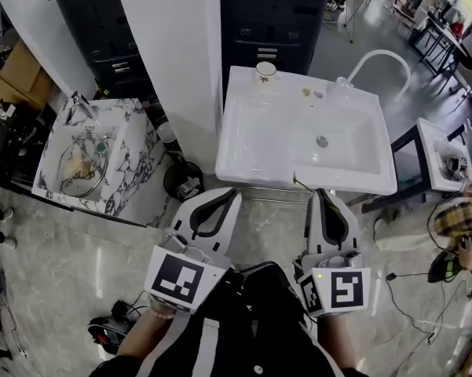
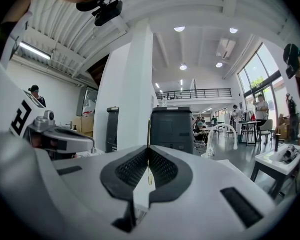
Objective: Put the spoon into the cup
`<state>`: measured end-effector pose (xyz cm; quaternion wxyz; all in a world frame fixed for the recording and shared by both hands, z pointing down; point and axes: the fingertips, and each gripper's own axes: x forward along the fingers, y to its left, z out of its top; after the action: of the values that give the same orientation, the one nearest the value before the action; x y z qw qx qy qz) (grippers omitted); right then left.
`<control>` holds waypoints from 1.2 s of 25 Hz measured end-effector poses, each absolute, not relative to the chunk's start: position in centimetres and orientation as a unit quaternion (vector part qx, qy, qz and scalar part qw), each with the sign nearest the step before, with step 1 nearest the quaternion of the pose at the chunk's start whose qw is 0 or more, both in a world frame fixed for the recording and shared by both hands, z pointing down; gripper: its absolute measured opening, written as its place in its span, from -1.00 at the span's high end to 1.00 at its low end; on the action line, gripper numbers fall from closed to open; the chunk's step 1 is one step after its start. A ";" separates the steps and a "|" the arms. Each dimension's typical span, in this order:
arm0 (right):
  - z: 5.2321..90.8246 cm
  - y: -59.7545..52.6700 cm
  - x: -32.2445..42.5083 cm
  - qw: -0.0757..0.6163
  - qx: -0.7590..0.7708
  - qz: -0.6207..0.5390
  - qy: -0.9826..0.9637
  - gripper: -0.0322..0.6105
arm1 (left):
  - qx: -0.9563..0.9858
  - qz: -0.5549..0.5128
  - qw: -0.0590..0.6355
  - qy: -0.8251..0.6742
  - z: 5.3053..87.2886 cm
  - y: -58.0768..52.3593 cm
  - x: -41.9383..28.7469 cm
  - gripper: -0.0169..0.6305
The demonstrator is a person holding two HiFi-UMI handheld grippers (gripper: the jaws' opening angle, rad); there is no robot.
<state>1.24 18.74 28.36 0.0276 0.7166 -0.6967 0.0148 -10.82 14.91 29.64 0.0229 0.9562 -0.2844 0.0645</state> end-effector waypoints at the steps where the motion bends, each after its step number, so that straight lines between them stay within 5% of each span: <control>1: 28.4 18.7 1.1 0.027 0.718 0.015 -0.695 0.88 | 0.956 0.064 0.023 -0.284 29.7 14.8 -11.0 0.95; 30: 28.6 2.3 7.8 0.041 0.653 0.016 -0.756 0.88 | 0.924 0.066 0.023 -0.375 29.4 -0.4 -5.5 0.95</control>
<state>7.83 2.28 28.61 0.0411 0.6528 -0.7563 0.0157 -5.50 -0.40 29.39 0.0234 0.9242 -0.3754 0.0658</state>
